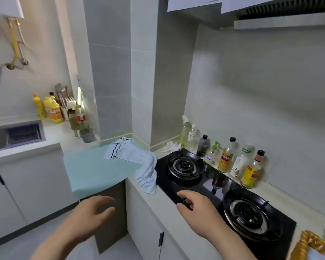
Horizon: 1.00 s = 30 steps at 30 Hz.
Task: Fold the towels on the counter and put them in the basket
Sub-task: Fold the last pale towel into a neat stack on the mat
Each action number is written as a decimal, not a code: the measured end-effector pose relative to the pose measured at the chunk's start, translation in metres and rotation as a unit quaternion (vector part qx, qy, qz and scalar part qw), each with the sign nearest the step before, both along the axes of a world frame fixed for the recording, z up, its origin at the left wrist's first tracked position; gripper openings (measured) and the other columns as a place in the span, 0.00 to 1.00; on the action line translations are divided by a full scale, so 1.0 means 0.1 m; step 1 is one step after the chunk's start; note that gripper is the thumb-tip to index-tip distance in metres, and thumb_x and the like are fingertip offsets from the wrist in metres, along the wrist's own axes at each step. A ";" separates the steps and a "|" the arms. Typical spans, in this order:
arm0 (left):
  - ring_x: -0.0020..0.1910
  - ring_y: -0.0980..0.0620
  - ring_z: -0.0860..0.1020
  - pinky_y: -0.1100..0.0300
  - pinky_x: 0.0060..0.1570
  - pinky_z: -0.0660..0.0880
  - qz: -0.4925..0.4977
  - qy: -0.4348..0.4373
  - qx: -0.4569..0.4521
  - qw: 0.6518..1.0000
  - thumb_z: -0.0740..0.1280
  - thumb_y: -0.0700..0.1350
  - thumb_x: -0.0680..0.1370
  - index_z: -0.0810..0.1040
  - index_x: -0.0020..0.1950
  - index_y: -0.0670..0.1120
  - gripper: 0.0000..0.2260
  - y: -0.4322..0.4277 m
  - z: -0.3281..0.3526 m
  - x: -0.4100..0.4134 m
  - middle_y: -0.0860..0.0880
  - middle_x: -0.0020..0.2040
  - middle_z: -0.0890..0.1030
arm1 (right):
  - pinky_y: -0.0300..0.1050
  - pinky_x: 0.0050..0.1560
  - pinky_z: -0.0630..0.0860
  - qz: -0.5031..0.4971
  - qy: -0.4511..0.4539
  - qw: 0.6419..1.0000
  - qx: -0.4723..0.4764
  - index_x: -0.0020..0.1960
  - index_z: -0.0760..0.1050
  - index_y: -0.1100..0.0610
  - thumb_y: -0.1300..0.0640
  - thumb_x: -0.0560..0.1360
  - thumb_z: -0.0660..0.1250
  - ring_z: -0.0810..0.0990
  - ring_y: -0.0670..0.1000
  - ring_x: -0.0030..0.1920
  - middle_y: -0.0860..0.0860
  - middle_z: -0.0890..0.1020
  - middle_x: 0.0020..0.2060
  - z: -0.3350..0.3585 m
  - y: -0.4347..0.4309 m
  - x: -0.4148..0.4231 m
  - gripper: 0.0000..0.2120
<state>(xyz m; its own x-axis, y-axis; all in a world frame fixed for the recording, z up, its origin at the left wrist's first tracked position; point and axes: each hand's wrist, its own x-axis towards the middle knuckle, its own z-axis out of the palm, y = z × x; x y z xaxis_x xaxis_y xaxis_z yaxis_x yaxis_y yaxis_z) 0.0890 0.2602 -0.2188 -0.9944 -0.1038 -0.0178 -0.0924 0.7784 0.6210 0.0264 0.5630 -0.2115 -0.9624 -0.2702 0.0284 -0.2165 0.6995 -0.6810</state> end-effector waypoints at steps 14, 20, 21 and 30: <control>0.52 0.64 0.78 0.64 0.56 0.74 0.054 -0.046 0.073 0.995 0.67 0.51 0.77 0.76 0.48 0.65 0.06 -0.95 -0.47 -1.37 0.64 0.50 0.80 | 0.36 0.60 0.70 0.033 -0.080 0.996 -0.009 0.67 0.72 0.44 0.48 0.76 0.63 0.73 0.40 0.58 0.37 0.75 0.57 -0.70 -1.08 -1.56 0.19; 0.56 0.62 0.77 0.68 0.53 0.70 0.039 -0.065 0.097 0.992 0.66 0.48 0.78 0.77 0.52 0.59 0.06 -1.30 -0.77 -2.69 0.61 0.55 0.79 | 0.37 0.63 0.69 -0.002 -0.141 0.989 -0.037 0.67 0.72 0.45 0.50 0.78 0.63 0.72 0.41 0.63 0.39 0.74 0.61 -1.05 -1.54 -2.62 0.18; 0.57 0.61 0.77 0.66 0.55 0.70 0.039 -0.071 0.105 0.991 0.66 0.48 0.78 0.76 0.52 0.59 0.06 -1.35 -0.81 -2.86 0.60 0.55 0.79 | 0.36 0.62 0.69 -0.006 -0.149 0.988 -0.038 0.67 0.72 0.46 0.51 0.78 0.64 0.72 0.41 0.63 0.39 0.74 0.60 -1.10 -1.59 -2.77 0.18; 0.55 0.59 0.78 0.60 0.54 0.73 0.063 -0.098 0.144 0.983 0.66 0.48 0.78 0.77 0.51 0.60 0.06 -1.85 -1.04 -4.04 0.55 0.54 0.81 | 0.36 0.60 0.69 -0.047 -0.190 0.979 -0.054 0.68 0.72 0.49 0.53 0.79 0.63 0.73 0.43 0.61 0.41 0.74 0.61 -1.36 -1.90 -3.81 0.18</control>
<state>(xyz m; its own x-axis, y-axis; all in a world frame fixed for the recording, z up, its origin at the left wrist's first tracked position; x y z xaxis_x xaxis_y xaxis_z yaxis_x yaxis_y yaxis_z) -0.3150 0.0755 -0.3227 -0.9488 -0.1883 -0.2537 -0.3159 0.5472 0.7751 -0.3548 0.3729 -0.3471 -0.9295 -0.1942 -0.3136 0.1298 0.6237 -0.7708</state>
